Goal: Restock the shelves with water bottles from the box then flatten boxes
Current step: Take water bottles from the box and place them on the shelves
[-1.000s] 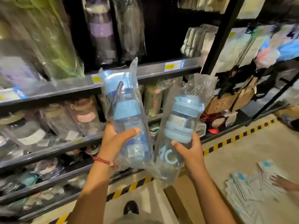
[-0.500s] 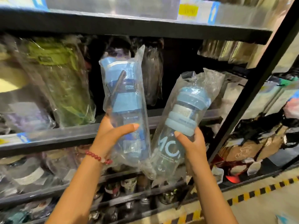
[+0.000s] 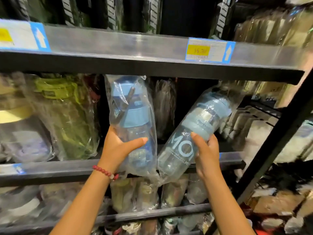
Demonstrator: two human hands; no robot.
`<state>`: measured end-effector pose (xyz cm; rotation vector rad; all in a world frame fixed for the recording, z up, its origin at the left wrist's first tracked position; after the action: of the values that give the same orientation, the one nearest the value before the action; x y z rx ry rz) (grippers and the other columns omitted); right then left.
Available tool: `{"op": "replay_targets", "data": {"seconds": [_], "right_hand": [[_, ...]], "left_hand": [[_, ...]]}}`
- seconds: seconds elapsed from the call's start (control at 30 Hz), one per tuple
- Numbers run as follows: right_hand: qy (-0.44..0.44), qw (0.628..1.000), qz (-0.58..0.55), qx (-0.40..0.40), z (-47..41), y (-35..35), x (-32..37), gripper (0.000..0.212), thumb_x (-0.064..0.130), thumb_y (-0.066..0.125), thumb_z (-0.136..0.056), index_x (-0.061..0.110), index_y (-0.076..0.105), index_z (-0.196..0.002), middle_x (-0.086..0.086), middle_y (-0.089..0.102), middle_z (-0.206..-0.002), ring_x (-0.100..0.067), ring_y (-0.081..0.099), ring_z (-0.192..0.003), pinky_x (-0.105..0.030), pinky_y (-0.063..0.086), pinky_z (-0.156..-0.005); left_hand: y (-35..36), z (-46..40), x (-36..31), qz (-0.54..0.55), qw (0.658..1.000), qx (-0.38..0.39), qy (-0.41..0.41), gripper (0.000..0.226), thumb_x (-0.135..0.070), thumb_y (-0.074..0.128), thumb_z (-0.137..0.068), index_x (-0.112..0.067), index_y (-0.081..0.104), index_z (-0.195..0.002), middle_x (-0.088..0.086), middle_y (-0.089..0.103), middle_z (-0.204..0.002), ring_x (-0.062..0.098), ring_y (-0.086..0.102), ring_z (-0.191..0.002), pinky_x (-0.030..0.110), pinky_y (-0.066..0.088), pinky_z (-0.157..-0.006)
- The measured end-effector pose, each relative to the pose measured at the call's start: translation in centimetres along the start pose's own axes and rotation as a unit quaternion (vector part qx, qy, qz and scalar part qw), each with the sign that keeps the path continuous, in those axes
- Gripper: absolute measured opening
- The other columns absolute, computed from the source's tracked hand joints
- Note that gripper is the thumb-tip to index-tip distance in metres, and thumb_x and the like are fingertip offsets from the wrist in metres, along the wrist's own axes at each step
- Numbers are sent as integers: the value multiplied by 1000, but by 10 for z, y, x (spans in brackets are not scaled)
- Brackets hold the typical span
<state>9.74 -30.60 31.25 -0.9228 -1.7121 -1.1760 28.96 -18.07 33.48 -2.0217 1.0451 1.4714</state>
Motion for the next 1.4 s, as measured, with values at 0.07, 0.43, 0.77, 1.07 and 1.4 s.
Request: {"op": "replay_targets", "data": {"seconds": [0.07,0.43,0.77,1.07,1.4], "right_hand": [[1,1000,-14,2,-6,1,0,70,36,73,-60,9,53,-121,-7,68,-104,-18,69,-89,-25,55,-66],[-42,990,-131,-31,-32,3,2,40,20,62,-78,10,53,-116,0,66,-95,-11,67,-85,-24,54,-69],[-132,990,40,-24,-33,12,-7,65,21,69,-68,22,36,-123,6,55,-111,7,61,-93,-11,49,-76],[-183,956,217,78,-27,30,-17,59,25,77,-67,35,38,-110,17,52,-109,9,55,-100,-9,44,-84],[-154,923,306,174,-41,43,-18,60,19,81,-73,13,40,-117,22,51,-105,21,51,-94,-2,41,-77]], "left_hand": [[3,-8,-3,8,1000,-8,15,78,-31,83,-39,-27,54,-112,-10,67,-106,-2,65,-93,12,50,-73],[2,-37,5,-1,998,-37,55,69,-22,86,-49,-31,53,-109,-8,64,-110,2,63,-101,19,51,-84],[-5,-53,28,-97,995,-22,9,55,-37,87,-45,2,57,-70,-10,60,-59,2,60,-59,19,48,-62],[-13,-47,44,-153,987,21,-44,44,-10,88,-60,-23,61,-91,-10,69,-88,-7,65,-78,18,50,-73],[-27,-47,38,-125,983,92,-95,53,-30,92,-38,-35,74,-87,3,75,-91,30,69,-93,47,54,-86]]}}
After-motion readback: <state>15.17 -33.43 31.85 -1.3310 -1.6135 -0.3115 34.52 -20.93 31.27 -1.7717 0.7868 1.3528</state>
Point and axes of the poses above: each hand's wrist, its own z-axis away from the middle knuckle, its own y-axis out of the palm, x = y × z, the point moved 3 cm from there along -z, towards the middle knuckle
